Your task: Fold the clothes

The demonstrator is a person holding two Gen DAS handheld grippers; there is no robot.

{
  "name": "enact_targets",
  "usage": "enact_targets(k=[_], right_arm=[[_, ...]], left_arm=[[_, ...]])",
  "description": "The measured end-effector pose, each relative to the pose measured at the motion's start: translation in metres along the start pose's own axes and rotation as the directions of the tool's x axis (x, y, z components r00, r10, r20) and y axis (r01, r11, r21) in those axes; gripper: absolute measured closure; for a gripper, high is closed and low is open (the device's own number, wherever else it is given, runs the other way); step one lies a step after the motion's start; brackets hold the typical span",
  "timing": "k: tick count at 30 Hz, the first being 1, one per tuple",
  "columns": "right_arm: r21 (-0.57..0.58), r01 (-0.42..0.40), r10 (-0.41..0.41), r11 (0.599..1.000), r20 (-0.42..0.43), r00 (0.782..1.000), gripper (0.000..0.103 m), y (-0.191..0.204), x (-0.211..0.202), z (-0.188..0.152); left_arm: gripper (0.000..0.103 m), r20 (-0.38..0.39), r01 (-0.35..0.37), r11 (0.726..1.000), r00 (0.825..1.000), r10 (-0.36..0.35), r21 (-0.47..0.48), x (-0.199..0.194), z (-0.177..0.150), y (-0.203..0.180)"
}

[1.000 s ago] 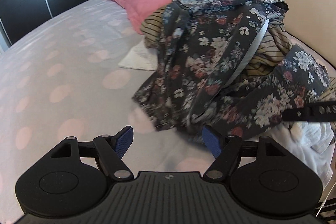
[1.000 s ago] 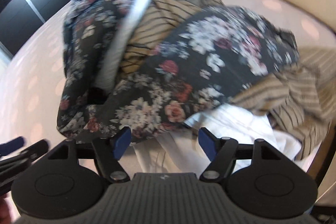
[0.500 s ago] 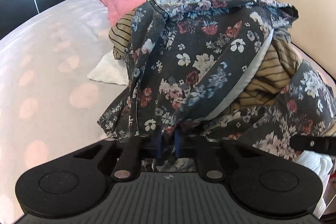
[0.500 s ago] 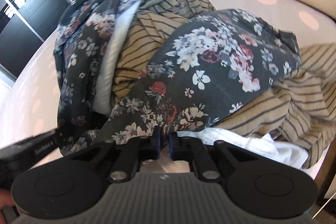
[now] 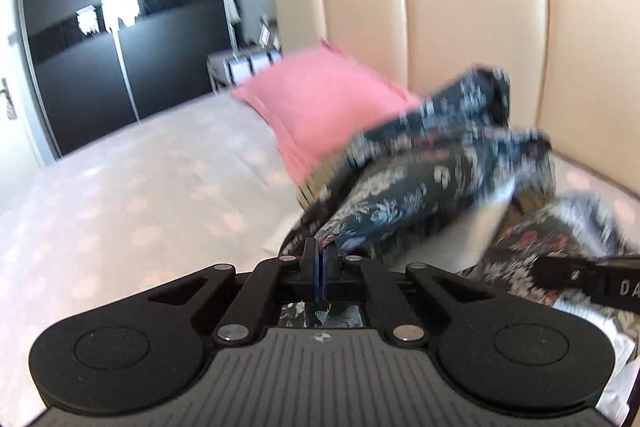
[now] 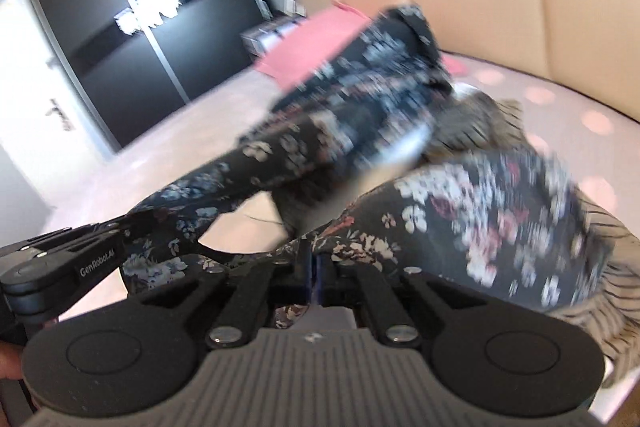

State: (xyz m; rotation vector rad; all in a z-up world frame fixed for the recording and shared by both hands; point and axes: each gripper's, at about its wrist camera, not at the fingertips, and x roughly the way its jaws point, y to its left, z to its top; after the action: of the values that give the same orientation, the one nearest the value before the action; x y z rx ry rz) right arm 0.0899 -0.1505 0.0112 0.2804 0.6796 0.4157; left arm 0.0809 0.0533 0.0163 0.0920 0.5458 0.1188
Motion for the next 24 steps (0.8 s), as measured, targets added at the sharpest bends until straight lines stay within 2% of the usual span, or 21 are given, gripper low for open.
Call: enact_targets(k=[6, 11, 13, 15, 19, 22, 24], right_arm=[[-0.053, -0.148, 0.149, 0.988, 0.026, 0.988, 0.100, 0.051, -0.025, 0.002], [-0.106, -0.281, 0.277, 0.954, -0.046, 0.960, 0.100, 0.112, -0.032, -0.013], [-0.139, -0.335, 0.325, 0.932, -0.089, 0.942, 0.100, 0.142, -0.035, -0.025], [-0.171, -0.385, 0.366, 0.907, -0.134, 0.921, 0.100, 0.170, -0.039, -0.040], [-0.212, -0.506, 0.449, 0.836, -0.267, 0.853, 0.100, 0.218, -0.047, -0.087], [-0.276, -0.565, 0.452, 0.778, -0.379, 0.808, 0.095, 0.248, -0.049, -0.120], [-0.323, -0.574, 0.435, 0.752, -0.411, 0.801, 0.093, 0.257, -0.053, -0.137]], left_arm=[[0.103, 0.062, -0.115, 0.992, 0.991, 0.119, -0.058, -0.063, -0.001, 0.058], [0.103, 0.094, -0.225, 0.969, 0.968, 0.234, -0.099, -0.120, -0.010, 0.113], [0.103, 0.100, -0.273, 0.955, 0.953, 0.284, -0.112, -0.142, -0.016, 0.135], [0.103, 0.069, -0.321, 0.939, 0.941, 0.330, -0.121, -0.154, -0.030, 0.154], [0.103, -0.006, -0.407, 0.903, 0.912, 0.410, -0.140, -0.174, -0.058, 0.187], [0.103, -0.064, -0.470, 0.870, 0.883, 0.465, -0.149, -0.189, -0.080, 0.213], [0.103, -0.102, -0.510, 0.846, 0.860, 0.500, -0.152, -0.199, -0.094, 0.230]])
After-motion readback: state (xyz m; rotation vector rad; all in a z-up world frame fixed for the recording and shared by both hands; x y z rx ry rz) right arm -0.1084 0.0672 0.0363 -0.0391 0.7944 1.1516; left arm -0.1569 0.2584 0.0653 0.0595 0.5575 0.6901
